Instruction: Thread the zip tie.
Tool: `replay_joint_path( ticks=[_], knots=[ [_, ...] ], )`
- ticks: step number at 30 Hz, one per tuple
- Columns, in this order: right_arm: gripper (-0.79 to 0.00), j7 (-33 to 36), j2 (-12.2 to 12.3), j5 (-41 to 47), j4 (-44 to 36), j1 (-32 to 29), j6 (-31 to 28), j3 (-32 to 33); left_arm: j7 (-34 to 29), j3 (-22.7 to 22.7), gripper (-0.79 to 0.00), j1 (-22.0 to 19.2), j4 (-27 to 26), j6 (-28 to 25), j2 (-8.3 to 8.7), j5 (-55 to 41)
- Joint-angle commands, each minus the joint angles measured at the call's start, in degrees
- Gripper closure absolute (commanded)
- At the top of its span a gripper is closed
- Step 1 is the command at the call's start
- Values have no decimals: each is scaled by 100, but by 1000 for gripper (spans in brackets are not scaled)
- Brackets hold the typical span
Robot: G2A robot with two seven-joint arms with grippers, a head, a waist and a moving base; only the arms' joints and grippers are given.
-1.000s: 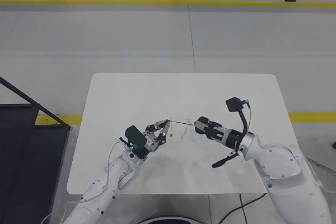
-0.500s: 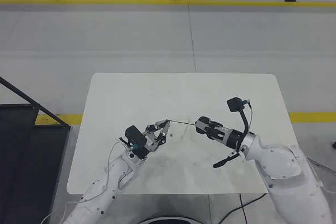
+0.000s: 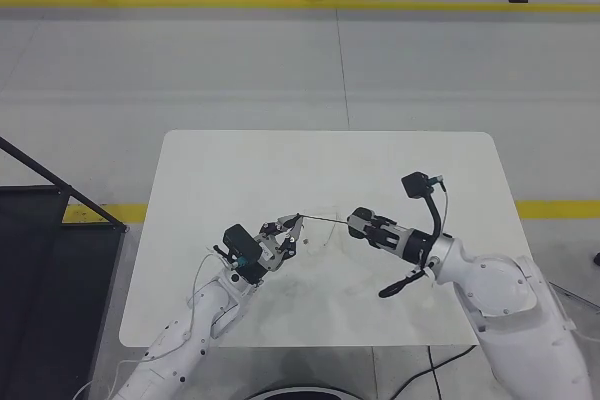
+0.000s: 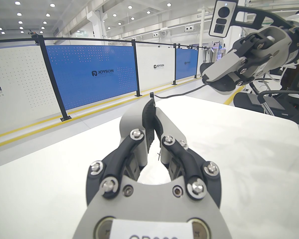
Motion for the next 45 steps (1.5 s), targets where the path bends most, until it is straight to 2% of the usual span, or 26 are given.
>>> replay_joint_path(
  ticks=[1, 45],
  knots=[
    [0, 18, 0, -1, 8, 14, 11, -7, 0, 0, 0, 0, 0, 0, 0, 0],
    [0, -68, -12, 36, -52, 46, 64, -74, 0, 0, 0, 0, 0, 0, 0, 0]
  ],
)
